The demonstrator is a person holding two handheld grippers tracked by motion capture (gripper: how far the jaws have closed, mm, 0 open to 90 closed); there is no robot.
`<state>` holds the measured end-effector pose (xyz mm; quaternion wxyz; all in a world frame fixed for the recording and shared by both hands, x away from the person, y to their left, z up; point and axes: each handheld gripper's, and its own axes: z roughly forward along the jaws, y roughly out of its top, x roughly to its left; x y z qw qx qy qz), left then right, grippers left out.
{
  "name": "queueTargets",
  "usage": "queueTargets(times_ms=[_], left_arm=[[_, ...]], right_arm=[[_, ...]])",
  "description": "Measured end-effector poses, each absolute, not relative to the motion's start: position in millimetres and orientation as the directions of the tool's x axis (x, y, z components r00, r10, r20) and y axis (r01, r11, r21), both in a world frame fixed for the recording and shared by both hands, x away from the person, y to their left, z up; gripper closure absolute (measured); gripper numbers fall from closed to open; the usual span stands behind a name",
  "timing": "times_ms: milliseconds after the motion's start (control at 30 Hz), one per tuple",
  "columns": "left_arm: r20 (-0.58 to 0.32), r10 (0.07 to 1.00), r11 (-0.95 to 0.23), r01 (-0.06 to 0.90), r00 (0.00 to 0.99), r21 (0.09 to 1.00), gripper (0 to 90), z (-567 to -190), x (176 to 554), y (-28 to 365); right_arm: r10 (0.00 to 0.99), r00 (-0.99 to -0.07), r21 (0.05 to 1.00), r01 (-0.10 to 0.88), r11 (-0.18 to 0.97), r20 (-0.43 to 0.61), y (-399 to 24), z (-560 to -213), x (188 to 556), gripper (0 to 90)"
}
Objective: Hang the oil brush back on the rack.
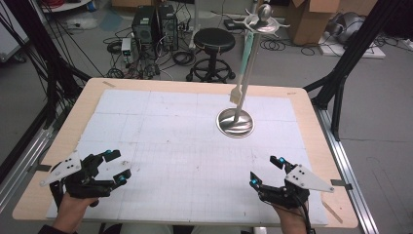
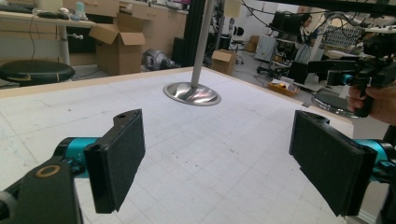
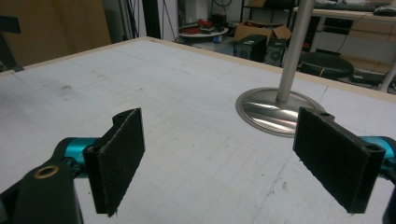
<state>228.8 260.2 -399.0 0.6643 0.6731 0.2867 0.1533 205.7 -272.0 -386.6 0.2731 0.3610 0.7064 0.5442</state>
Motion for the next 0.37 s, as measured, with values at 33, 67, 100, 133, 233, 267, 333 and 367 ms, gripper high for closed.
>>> queueTargets(times_ms=[33, 67, 100, 133, 233, 267, 333, 367], left_arm=[[-0.174, 0.589, 0.048, 0.181, 0.789, 0.982, 18.8, -399.0, 228.9, 260.3], [-0.172, 0.591, 0.046, 0.180, 0.788, 0.983, 18.8, -398.7, 228.9, 260.5], [-0.173, 0.590, 0.048, 0.180, 0.789, 0.982, 18.7, -398.7, 228.9, 260.6], [-0.177, 0.589, 0.053, 0.181, 0.789, 0.982, 18.7, -398.7, 228.9, 260.5], [-0.182, 0.590, 0.056, 0.186, 0.787, 0.981, 18.8, -398.9, 229.2, 260.8], [-0.185, 0.590, 0.058, 0.187, 0.786, 0.981, 18.7, -398.9, 229.2, 260.7], [-0.182, 0.592, 0.055, 0.186, 0.785, 0.981, 18.8, -399.1, 229.6, 261.1], [-0.183, 0.591, 0.055, 0.187, 0.785, 0.981, 18.8, -399.1, 229.5, 261.2]], right_arm=[[0.807, -0.590, 0.966, 0.214, 0.148, 0.007, -272.1, -386.4, 205.5, 15.8], [0.807, -0.590, 0.966, 0.213, 0.147, 0.007, -272.2, -386.3, 205.3, 15.8], [0.808, -0.589, 0.966, 0.213, 0.145, 0.008, -272.4, -386.1, 205.2, 15.8], [0.808, -0.589, 0.967, 0.211, 0.145, 0.008, -272.5, -386.2, 205.3, 15.8], [0.807, -0.590, 0.966, 0.213, 0.147, 0.008, -272.4, -386.1, 205.3, 15.8], [0.807, -0.591, 0.966, 0.212, 0.148, 0.006, -272.3, -386.1, 205.3, 15.8], [0.807, -0.590, 0.967, 0.208, 0.147, 0.004, -272.9, -385.8, 205.5, 15.8], [0.807, -0.591, 0.967, 0.207, 0.148, 0.003, -273.1, -385.8, 205.5, 15.8]])
